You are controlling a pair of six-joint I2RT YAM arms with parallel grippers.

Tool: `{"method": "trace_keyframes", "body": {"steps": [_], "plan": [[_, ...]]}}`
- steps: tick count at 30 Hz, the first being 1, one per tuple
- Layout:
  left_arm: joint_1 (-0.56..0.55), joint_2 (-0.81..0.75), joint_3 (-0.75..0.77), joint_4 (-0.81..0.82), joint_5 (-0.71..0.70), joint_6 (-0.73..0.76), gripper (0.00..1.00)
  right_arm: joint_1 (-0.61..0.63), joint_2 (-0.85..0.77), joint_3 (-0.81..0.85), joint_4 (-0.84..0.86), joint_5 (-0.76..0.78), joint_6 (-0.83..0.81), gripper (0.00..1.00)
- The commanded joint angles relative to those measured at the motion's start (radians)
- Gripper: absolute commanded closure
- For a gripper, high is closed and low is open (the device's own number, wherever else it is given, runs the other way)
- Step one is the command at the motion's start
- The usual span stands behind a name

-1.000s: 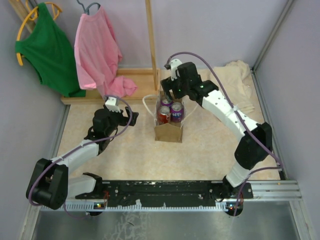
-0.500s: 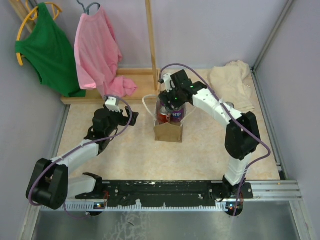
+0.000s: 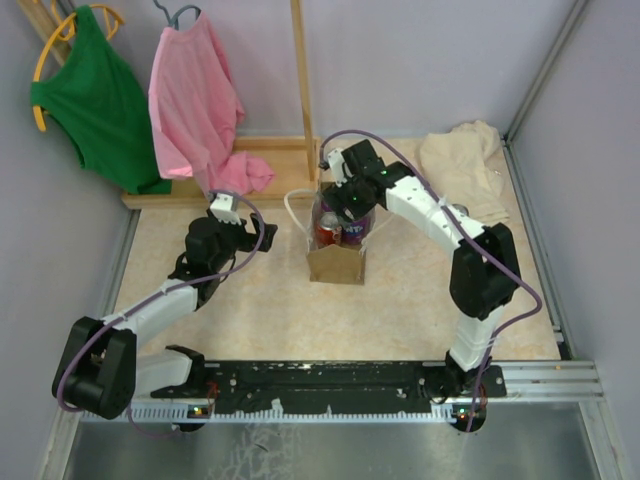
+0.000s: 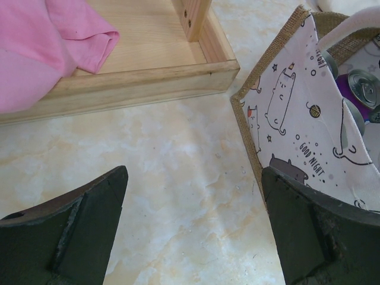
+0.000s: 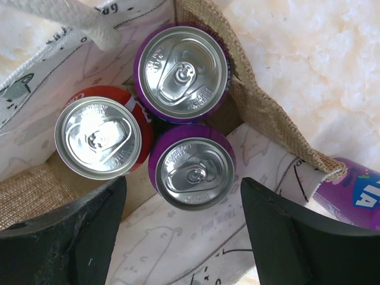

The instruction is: Take the beverage out of the canvas bag

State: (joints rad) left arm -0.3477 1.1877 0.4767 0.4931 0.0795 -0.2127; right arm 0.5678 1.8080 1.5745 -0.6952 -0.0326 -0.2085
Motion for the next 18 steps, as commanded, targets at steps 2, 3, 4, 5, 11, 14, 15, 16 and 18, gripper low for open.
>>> {"method": "trace_keyframes", "body": {"steps": [2,3,4,5,11,14,15,16,18], "plan": [[-0.010,-0.004,0.017,0.024,0.009,0.001,0.00,-0.008,0.009,0.099,-0.049,0.027,-0.075,0.23],[-0.010,-0.002,0.019,0.024,0.009,0.002,0.00,-0.008,0.013,0.107,-0.054,0.024,-0.088,0.23],[-0.010,0.000,0.020,0.024,0.009,0.005,0.00,-0.008,0.017,0.115,-0.061,0.022,-0.102,0.23],[-0.010,0.003,0.021,0.024,0.011,0.005,0.00,-0.008,0.024,0.122,-0.067,0.014,-0.118,0.23],[-0.010,0.013,0.025,0.027,0.023,0.004,0.00,-0.008,0.064,0.171,-0.124,-0.025,-0.198,0.24],[-0.010,0.013,0.024,0.030,0.022,0.004,0.00,-0.008,0.086,0.187,-0.157,-0.041,-0.219,0.24],[-0.010,0.013,0.022,0.031,0.022,0.004,0.00,-0.008,0.092,0.188,-0.163,-0.044,-0.223,0.25],[-0.009,0.013,0.022,0.032,0.023,0.005,0.00,-0.008,0.098,0.188,-0.166,-0.046,-0.226,0.25],[-0.010,0.012,0.021,0.032,0.023,0.003,0.00,-0.008,0.109,0.186,-0.173,-0.055,-0.234,0.26]]}}
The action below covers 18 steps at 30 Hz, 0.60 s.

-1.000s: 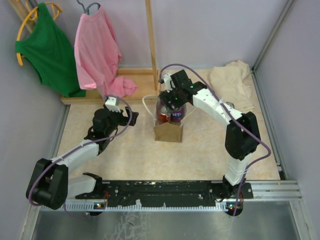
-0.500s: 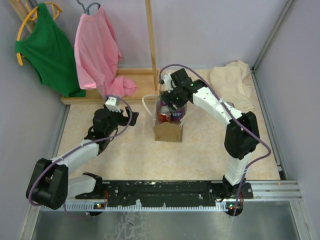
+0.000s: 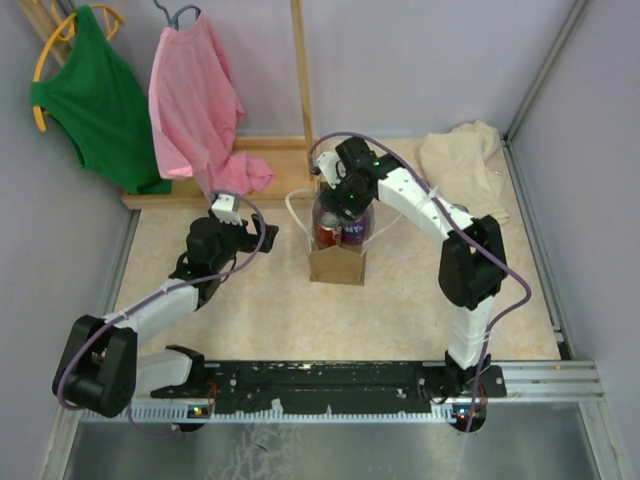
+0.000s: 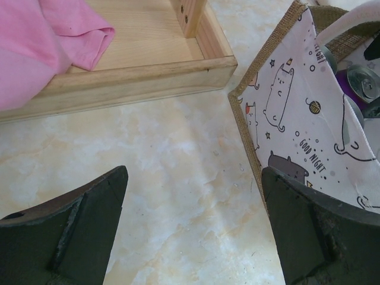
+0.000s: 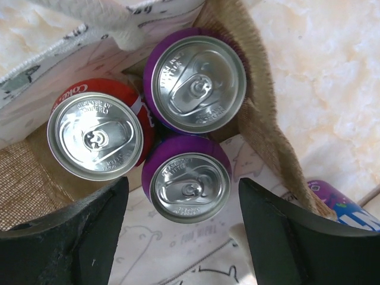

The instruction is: Take the beverage out of the canvas bag

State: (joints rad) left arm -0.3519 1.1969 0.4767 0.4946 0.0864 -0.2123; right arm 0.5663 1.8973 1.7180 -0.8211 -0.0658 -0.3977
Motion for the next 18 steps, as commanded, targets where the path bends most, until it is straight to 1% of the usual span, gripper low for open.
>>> {"method": "trace_keyframes", "body": {"steps": [1,18], "plan": [[-0.006,0.002,0.021,0.030,0.018,0.002,0.00,-0.006,0.024,0.042,-0.046,-0.028,-0.047,0.26],[-0.006,0.000,0.020,0.029,0.012,0.002,0.00,-0.006,0.101,0.019,-0.015,-0.008,-0.054,0.27]]}}
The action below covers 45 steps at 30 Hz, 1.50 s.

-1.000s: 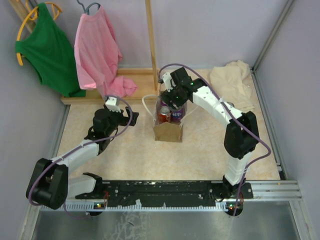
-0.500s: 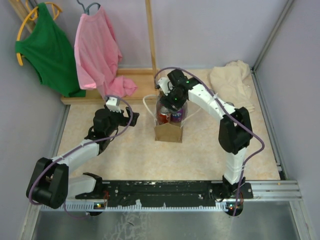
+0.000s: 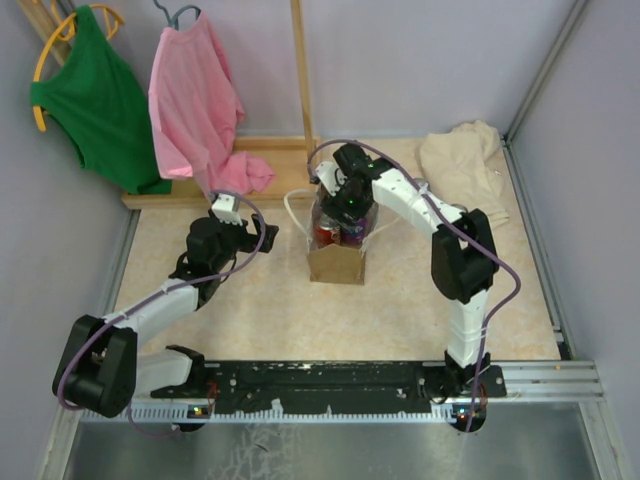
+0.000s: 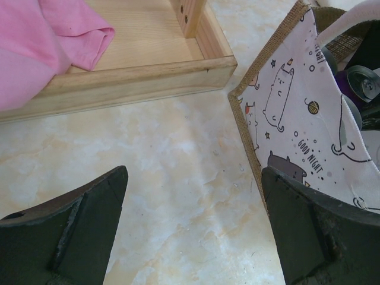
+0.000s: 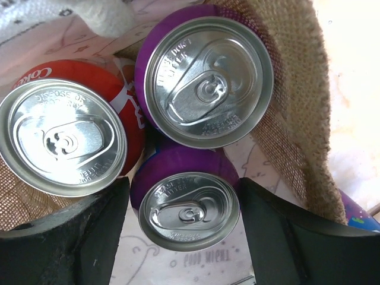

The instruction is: Take the beverage out of the canvas bag

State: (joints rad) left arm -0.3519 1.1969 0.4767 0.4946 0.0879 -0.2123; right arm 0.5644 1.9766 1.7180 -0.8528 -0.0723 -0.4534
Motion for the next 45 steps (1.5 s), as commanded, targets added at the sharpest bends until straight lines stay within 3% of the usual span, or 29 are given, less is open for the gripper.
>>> {"method": "trace_keyframes", "body": {"steps": [1,15,28,33,40,45], "plan": [[-0.006,0.000,0.020,0.029,0.011,0.002,0.00,-0.004,0.024,0.016,0.020,-0.007,0.004,0.27],[-0.006,0.006,0.027,0.030,0.014,0.001,0.00,-0.004,0.085,0.020,0.025,-0.043,0.010,0.34],[-0.006,0.003,0.022,0.032,0.015,0.000,0.00,-0.004,0.147,0.022,0.012,-0.017,0.018,0.34],[-0.005,0.003,0.022,0.030,0.016,-0.002,0.00,-0.004,0.146,0.032,0.005,-0.014,0.022,0.66],[-0.006,0.000,0.020,0.030,0.015,-0.003,0.00,-0.004,0.127,0.046,-0.007,0.015,0.033,0.99],[-0.006,-0.001,0.021,0.030,0.013,-0.003,0.00,-0.004,0.076,0.078,-0.004,0.015,0.072,1.00]]}}
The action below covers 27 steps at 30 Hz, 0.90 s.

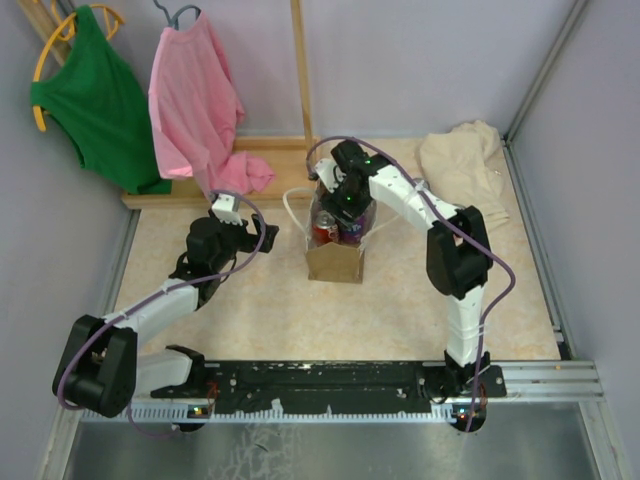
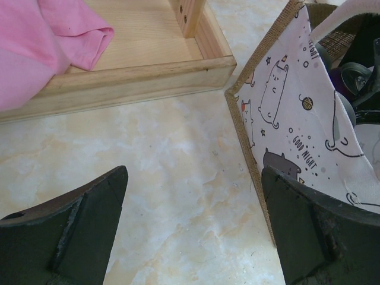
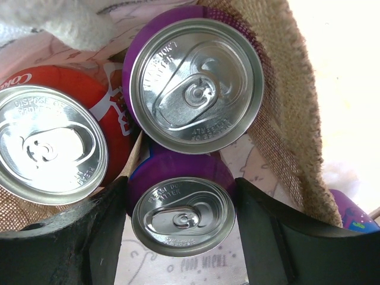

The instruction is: Take the beverage out of the canvas bag

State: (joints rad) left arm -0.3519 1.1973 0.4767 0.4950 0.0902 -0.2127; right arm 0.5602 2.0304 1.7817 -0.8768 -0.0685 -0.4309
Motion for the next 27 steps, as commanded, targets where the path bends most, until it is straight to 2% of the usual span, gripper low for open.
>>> {"method": "trace_keyframes", "body": {"steps": [1,8,17,27], "plan": [[-0.006,-0.001,0.021,0.030,0.012,-0.003,0.00,0.000,0.014,0.025,0.020,0.009,0.061,1.00],[-0.006,0.002,0.020,0.031,0.013,-0.005,0.00,0.011,-0.099,0.038,0.100,0.036,0.129,1.00],[-0.005,0.004,0.020,0.034,0.015,-0.010,0.00,0.068,-0.238,0.059,0.178,0.174,0.146,1.00],[-0.005,0.011,0.026,0.039,0.022,-0.011,0.00,0.118,-0.297,0.181,0.154,0.306,0.205,1.00]]}}
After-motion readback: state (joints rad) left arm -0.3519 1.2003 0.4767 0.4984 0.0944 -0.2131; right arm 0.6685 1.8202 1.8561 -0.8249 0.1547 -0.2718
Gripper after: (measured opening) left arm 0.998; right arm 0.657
